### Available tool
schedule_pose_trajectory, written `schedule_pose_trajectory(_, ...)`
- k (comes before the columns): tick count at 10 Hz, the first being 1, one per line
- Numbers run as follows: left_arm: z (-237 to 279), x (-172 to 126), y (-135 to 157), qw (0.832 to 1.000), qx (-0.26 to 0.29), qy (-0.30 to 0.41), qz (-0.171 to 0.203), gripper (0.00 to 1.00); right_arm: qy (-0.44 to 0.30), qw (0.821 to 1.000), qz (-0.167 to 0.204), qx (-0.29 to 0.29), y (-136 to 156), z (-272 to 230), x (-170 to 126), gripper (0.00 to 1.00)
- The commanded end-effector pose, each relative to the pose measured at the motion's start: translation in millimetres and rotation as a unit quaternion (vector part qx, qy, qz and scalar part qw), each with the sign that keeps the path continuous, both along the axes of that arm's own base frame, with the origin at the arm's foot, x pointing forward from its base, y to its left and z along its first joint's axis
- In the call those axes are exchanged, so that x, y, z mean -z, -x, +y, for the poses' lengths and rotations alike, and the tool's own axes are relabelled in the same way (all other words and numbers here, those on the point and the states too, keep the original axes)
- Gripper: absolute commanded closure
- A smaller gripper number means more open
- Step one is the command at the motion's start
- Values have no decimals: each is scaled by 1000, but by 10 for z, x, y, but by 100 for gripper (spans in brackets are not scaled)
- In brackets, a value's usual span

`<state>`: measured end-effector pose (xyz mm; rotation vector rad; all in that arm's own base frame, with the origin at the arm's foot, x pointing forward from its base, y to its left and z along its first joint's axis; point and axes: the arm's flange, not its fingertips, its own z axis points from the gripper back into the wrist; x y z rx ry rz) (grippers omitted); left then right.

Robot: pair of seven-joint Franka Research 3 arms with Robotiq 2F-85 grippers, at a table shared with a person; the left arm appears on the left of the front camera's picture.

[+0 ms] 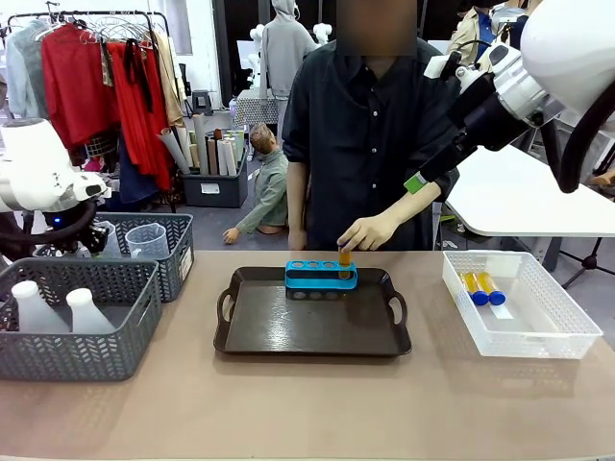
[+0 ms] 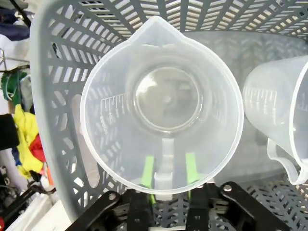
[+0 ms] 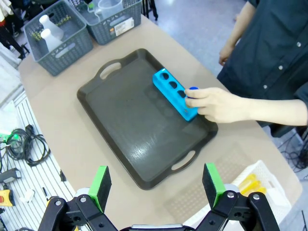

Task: Prepare the laboratory tools.
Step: Pick up one Large Measuring Cup and place it on the Handle tray.

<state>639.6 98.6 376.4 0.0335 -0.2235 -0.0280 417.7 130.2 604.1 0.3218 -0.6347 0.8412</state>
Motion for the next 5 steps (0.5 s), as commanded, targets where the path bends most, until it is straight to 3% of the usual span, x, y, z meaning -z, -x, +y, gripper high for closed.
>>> schedule_pose_trajectory(1, 41, -68, -1, 1000, 9, 0, 3, 100, -5, 1000, 0, -2, 2, -5, 5, 0)
schedule_pose_trajectory(5, 32, -165, 60, 1000, 14, 6, 8, 100, -5, 1000, 0, -2, 2, -5, 5, 0)
